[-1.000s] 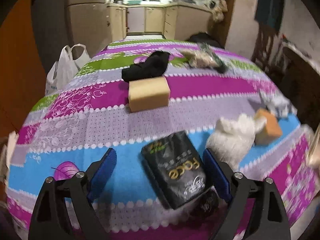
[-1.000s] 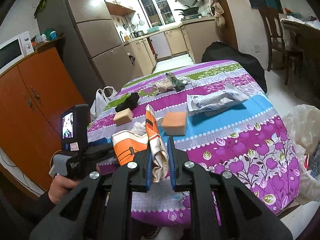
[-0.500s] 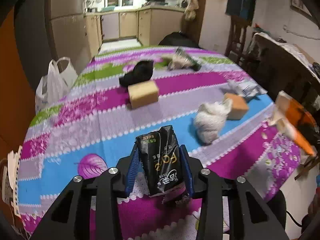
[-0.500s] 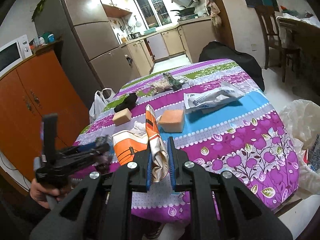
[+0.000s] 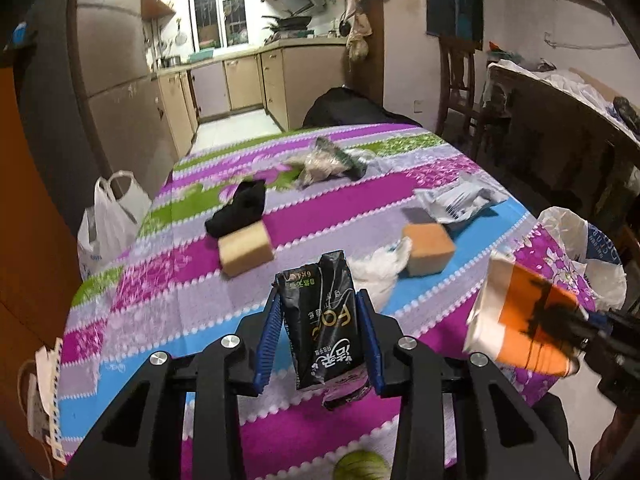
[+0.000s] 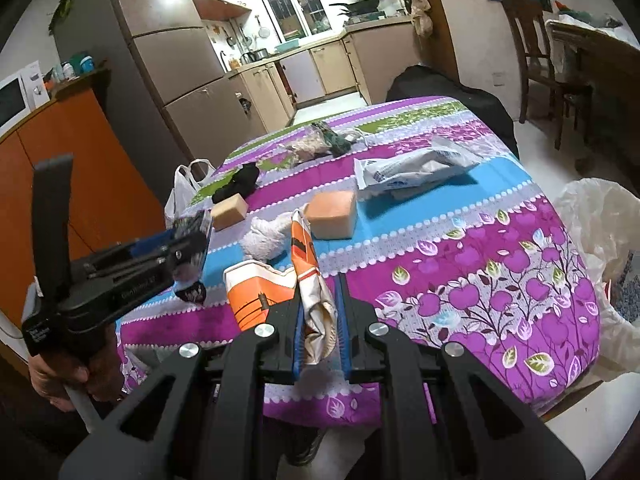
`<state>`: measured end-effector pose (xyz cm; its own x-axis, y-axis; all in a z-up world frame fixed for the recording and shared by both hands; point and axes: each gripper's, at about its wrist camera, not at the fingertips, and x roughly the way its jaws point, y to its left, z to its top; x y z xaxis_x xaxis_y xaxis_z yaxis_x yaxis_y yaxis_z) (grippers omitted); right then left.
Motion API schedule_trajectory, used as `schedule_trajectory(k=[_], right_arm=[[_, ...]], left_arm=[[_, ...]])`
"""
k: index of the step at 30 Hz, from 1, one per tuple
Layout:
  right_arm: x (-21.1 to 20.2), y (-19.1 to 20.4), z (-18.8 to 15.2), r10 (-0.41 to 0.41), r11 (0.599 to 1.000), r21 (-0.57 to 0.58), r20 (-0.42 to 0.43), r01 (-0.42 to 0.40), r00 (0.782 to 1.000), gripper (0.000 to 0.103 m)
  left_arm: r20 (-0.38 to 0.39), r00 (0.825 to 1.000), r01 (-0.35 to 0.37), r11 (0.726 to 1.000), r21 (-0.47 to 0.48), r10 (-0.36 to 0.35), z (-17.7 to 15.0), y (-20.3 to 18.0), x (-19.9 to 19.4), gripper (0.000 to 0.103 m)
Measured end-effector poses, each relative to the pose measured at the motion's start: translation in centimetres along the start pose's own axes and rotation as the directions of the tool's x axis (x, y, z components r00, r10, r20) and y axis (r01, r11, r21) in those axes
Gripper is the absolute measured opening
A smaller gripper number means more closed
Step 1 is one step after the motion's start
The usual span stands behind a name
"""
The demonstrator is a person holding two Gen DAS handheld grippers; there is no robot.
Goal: Collect trash
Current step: 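Carry the tissue pack and orange-white packaging over the white trash bag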
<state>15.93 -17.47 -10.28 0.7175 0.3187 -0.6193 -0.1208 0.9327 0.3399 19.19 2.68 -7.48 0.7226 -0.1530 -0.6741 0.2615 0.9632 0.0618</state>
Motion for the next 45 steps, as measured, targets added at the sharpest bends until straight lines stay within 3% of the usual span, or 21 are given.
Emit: schedule_trajectory(k=[10, 14, 20, 26, 30, 36, 45], right_arm=[[-3.5, -1.9, 2.5, -0.049, 0.999, 0.007, 0.094, 0.048, 0.994, 0.012], [-5.7, -3.7, 4.1, -0.103, 0.995, 0.007, 0.138, 0.103, 0.985, 0.012], [-10.0, -7.8, 6.4, -0.219, 0.975, 0.024, 0.198, 0.219, 0.955, 0.012], [-13.9, -13.3, 8.2, -0.356, 0.934, 0.067, 0.22, 0.35, 0.908, 0.012], [-15.8, -17.2, 8.7, -0.435, 0.9, 0.1, 0.2, 0.423, 0.878, 0.012], [-17.3, -22.1, 9.0, -0.502, 0.863, 0.137, 0.13, 0.486, 0.855, 0.012], [-17.7, -26.8, 9.7, -0.513, 0.845, 0.152, -0.041, 0.512, 0.858, 0.012]], left_arm=[[0.072, 0.997, -0.001, 0.998, 0.068, -0.004, 3.8, -3.9, -1.4, 0.037], [0.113, 0.993, 0.007, 0.994, 0.113, -0.02, 5.8, -6.3, -2.0, 0.037], [0.156, 0.985, 0.05, 0.981, 0.187, -0.08, 8.8, -11.3, -2.6, 0.037], [0.174, 0.972, 0.105, 0.958, 0.268, -0.155, 11.3, -17.8, -2.4, 0.037], [0.176, 0.965, 0.127, 0.933, 0.338, -0.195, 12.2, -22.7, -2.1, 0.037], [0.151, 0.958, 0.159, 0.888, 0.432, -0.245, 12.6, -29.7, -1.1, 0.037], [0.07, 0.945, 0.232, 0.806, 0.544, -0.32, 12.6, -37.9, 1.3, 0.037]])
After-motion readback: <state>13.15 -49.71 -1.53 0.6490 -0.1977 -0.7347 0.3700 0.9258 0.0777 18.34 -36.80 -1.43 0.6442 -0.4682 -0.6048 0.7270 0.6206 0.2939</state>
